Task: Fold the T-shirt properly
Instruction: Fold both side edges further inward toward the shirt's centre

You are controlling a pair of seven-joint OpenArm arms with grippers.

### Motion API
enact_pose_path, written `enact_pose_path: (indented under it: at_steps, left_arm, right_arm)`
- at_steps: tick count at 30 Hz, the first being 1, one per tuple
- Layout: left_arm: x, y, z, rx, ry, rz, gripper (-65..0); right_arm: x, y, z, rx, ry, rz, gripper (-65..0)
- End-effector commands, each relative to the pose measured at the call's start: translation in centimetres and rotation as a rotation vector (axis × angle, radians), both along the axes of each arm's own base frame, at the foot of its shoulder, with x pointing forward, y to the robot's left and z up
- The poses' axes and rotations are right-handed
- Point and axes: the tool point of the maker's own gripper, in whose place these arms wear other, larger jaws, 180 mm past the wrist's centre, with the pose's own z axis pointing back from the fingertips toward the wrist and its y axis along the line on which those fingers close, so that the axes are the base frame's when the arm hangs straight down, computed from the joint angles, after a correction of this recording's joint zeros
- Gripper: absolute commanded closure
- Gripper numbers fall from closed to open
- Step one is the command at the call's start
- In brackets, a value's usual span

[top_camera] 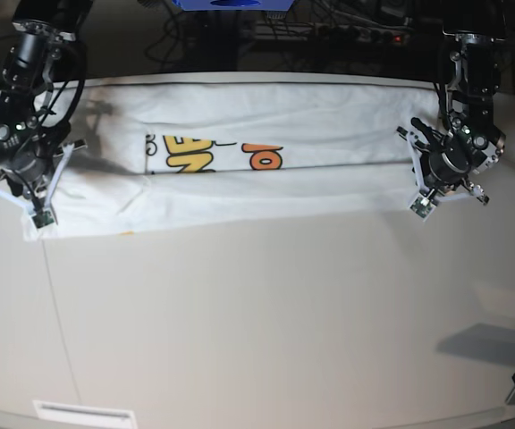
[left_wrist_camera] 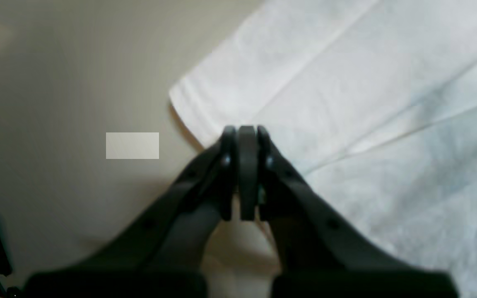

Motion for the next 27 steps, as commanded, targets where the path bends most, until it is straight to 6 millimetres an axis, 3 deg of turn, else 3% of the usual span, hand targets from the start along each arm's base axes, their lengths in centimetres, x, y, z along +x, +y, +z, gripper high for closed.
enact_pose_path:
  at_steps: [1,16,27]
  left_arm:
    - [0.4,0.4,0.9,0.018,-0.023,-0.008,0.0]
    - [-0.7,1.6,1.5,0.081,-0.004,-0.047,0.0]
    - [-1.4,-0.1,0.3,0.095,0.050,-0.137,0.0]
  right_arm:
    - [0.5,-0.3,1.0,-0.014,-0.036,-0.003,0.0]
    - [-1.0,1.1,-0.6,0.032,0.001,-0.011,0.0]
    - [-2.1,1.5,-1.6,0.049,0.003,0.012,-0.1]
